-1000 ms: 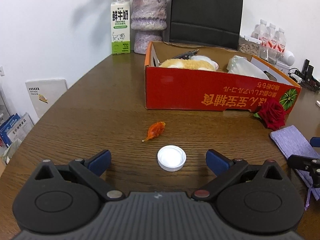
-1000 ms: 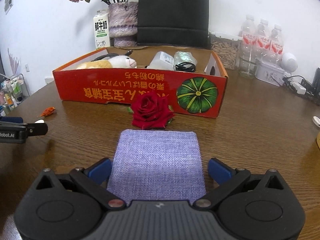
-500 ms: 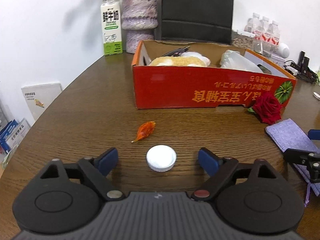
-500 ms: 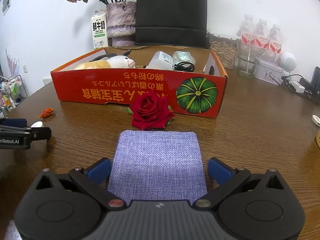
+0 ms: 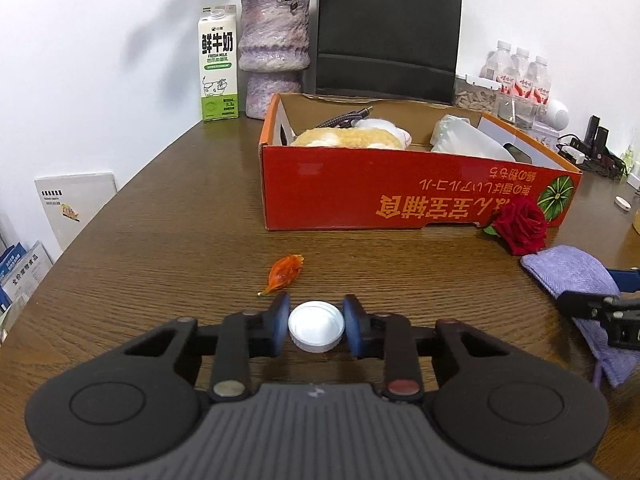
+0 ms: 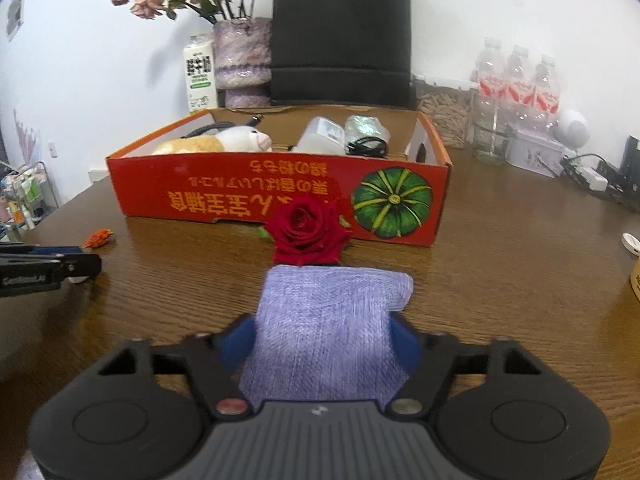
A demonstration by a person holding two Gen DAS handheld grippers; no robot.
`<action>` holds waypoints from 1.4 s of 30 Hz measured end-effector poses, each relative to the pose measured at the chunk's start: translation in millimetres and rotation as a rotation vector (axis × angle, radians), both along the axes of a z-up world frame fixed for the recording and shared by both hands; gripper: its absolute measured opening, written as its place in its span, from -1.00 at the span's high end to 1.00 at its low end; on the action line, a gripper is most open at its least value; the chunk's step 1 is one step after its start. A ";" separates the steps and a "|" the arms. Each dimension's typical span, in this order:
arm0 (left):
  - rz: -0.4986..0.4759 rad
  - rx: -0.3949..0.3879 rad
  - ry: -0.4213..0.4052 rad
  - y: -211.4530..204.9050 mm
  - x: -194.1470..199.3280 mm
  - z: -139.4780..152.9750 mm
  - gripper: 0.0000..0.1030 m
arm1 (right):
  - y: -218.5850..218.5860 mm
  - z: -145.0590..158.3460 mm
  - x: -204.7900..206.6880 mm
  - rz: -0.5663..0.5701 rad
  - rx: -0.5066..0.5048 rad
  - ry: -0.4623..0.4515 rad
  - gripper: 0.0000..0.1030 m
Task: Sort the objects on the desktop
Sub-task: 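Grasp the white cap with the left gripper while the right grasps the purple pouch, then carry the white cap with the left gripper while the right carries the pouch into the box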
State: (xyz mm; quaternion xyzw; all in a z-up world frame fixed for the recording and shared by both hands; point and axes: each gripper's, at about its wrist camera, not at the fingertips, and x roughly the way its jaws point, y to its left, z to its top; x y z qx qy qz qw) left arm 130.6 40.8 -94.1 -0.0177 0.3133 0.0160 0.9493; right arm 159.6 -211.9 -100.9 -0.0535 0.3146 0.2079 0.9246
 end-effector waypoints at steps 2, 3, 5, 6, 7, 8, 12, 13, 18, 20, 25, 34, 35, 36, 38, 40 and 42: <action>-0.003 0.001 0.000 -0.7 -0.4 0.1 0.43 | -0.6 1.0 -1.5 0.011 0.011 -0.004 0.26; -0.003 0.001 -0.001 -1.1 -0.7 0.2 0.43 | -1.1 1.4 -1.9 0.016 0.019 -0.004 0.41; -0.003 -0.001 -0.001 -0.8 -0.6 0.0 0.43 | -1.9 1.9 -2.8 0.027 0.034 -0.001 0.60; -0.003 -0.001 -0.001 -0.9 -0.6 0.1 0.43 | -1.8 2.1 -3.3 0.032 0.038 -0.001 0.68; -0.003 0.000 -0.001 -0.8 -0.5 0.1 0.43 | -1.2 2.3 -4.0 0.038 0.039 -0.002 0.73; -0.003 -0.001 -0.001 -0.6 -0.7 0.1 0.43 | -0.4 2.5 -5.1 0.044 0.039 -0.004 0.74; -0.001 -0.005 -0.002 -0.4 -1.2 0.3 0.43 | 2.3 4.6 -11.9 0.063 0.041 -0.032 0.78; 0.000 -0.006 -0.003 -0.2 -1.4 0.4 0.43 | 3.0 5.3 -13.3 0.065 0.040 -0.039 0.78; -0.002 -0.013 -0.007 0.2 -2.4 0.6 0.44 | 1.5 8.8 -17.5 0.070 0.057 -0.065 0.78; 0.003 -0.020 -0.009 0.9 -2.6 0.5 0.44 | 0.2 11.1 -19.2 0.069 0.069 -0.080 0.78; 0.033 -0.017 -0.030 0.6 -4.2 3.1 0.44 | -3.8 21.1 -24.1 0.066 0.123 -0.115 0.78; 0.002 -0.046 -0.120 -10.4 -5.8 32.3 0.44 | -1.6 51.3 -23.9 0.080 0.164 -0.196 0.78; -0.004 -0.047 -0.130 -12.1 -4.7 36.7 0.44 | -1.2 56.3 -22.7 0.081 0.165 -0.209 0.78; -0.009 -0.047 -0.141 -13.6 -3.1 41.5 0.44 | -0.5 61.3 -21.3 0.082 0.166 -0.222 0.78; -0.017 -0.047 -0.159 -17.0 2.1 51.5 0.44 | 0.3 70.6 -17.0 0.083 0.172 -0.241 0.78; -0.029 -0.049 -0.177 -20.2 9.2 61.4 0.44 | 0.9 78.7 -11.5 0.085 0.180 -0.252 0.78; -0.038 -0.043 -0.200 -24.8 17.6 71.8 0.44 | 1.6 86.9 -4.5 0.081 0.177 -0.270 0.78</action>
